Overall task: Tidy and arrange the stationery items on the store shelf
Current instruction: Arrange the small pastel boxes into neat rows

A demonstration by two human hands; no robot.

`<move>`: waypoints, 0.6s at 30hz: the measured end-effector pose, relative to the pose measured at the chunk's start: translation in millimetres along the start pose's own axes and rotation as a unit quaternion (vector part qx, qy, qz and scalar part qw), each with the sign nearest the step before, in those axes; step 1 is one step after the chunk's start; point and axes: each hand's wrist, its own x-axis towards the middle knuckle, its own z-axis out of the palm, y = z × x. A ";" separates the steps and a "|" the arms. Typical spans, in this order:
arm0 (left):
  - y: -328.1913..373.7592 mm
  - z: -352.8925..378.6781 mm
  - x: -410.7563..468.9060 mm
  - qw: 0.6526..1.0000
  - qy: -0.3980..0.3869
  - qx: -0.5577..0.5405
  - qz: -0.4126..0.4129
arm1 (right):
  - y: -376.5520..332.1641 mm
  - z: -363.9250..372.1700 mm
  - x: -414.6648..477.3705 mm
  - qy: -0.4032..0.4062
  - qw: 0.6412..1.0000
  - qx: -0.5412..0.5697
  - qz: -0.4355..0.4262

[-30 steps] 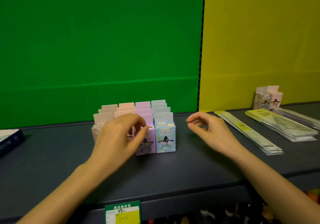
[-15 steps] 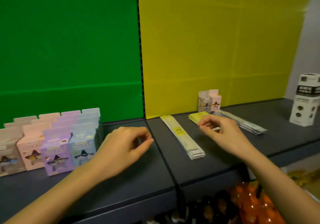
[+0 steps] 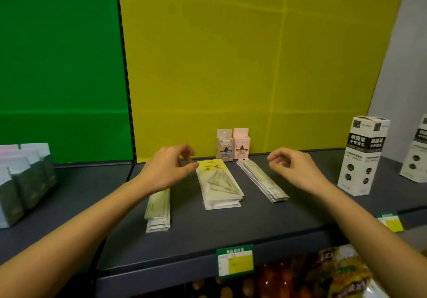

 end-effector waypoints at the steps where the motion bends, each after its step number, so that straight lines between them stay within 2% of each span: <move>1: 2.4 6.5 10.6 1.000 -0.001 0.004 -0.012 | 7.9 -1.6 9.8 -0.006 1.000 0.002 0.001; 11: 0.9 66.2 110.1 0.993 -0.050 -0.008 -0.109 | 48.5 21.8 115.1 -0.060 0.996 0.059 0.038; 18: -10.2 93.2 160.6 0.980 -0.055 -0.094 -0.167 | 54.3 47.8 166.1 -0.099 0.992 0.076 0.033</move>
